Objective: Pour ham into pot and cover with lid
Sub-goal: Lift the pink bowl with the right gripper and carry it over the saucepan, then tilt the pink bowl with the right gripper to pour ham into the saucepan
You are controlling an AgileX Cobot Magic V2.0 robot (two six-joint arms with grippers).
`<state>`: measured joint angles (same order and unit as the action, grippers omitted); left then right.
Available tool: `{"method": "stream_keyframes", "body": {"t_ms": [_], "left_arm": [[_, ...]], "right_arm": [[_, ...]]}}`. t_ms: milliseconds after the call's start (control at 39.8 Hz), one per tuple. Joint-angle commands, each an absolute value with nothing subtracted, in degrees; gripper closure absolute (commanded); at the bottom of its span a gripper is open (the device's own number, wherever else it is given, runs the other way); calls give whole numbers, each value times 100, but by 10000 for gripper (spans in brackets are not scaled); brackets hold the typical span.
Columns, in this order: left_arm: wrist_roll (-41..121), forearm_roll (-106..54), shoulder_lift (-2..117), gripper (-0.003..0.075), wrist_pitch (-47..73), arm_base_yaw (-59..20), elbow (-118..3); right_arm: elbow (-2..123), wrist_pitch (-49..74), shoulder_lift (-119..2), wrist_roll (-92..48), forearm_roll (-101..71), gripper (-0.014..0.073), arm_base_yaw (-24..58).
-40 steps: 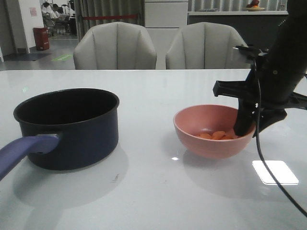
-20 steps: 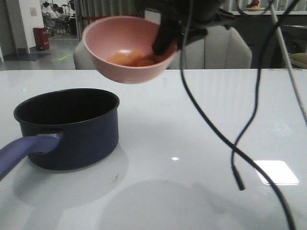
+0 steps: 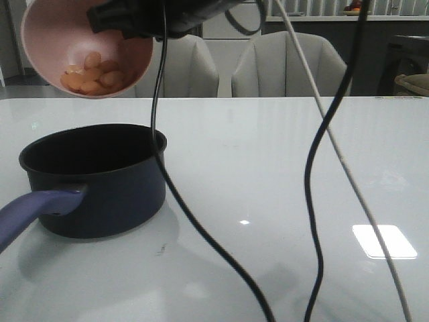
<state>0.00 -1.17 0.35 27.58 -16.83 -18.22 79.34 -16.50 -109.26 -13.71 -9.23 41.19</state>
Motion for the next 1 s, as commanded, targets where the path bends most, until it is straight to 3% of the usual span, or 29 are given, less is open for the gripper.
{"method": "stream_keyframes", "body": {"t_ms": [0,201,477,703,979], "left_arm": [[-38,-154,119,211,2294,-1729,-1963],[-38,-154,119,211,2294,-1729,-1963],[-38,-154,106,211,2294,-1729,-1963],[-38,-154,-151,211,2294,-1729,-1963],[-38,-154,-139,211,2239,-1729,-1913]], "right_arm": [[8125,-3068,-10773,-1488,-512,461,4150],[7840,-4584,-10960,-2516,-42,461,4350],[7430,-5427,-10959,-4487,-141,461,4445],[7044,-6952,-11104,-5353,-145,461,4445],[7052,-7093,-11569,-5424,-151,461,4435]]}}
